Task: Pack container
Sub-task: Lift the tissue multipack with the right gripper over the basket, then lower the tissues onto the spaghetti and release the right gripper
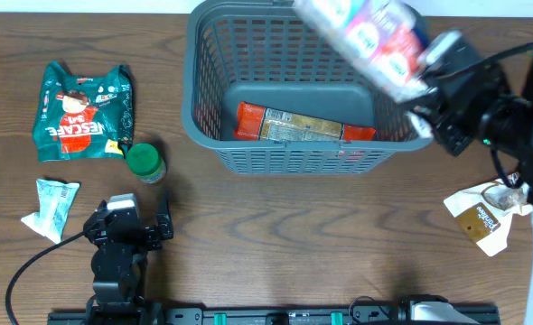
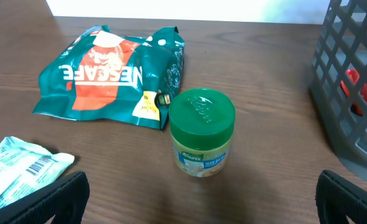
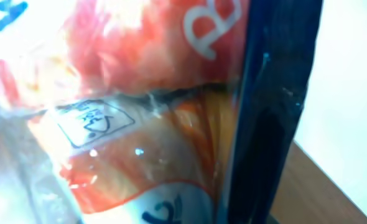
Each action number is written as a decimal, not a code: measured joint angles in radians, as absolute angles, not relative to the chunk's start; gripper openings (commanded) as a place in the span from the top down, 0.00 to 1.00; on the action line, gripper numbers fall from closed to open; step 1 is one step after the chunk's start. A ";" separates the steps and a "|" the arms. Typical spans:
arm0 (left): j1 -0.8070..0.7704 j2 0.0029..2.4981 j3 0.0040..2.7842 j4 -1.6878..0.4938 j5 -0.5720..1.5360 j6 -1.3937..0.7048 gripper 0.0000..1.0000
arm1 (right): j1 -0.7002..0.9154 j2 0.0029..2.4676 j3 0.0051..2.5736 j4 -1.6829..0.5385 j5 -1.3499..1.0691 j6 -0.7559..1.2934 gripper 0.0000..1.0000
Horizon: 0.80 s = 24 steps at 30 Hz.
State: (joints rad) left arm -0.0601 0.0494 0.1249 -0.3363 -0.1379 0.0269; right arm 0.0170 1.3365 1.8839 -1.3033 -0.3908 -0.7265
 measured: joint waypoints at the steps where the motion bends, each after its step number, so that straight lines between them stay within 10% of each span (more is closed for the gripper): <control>1: -0.060 0.049 0.125 -0.336 -0.138 0.027 0.02 | 0.025 1.348 1.884 -1.314 -0.394 -0.743 0.99; 24: -0.060 0.049 0.125 -0.336 -0.138 0.027 0.01 | 0.228 1.715 1.884 -1.366 -0.411 -0.811 0.99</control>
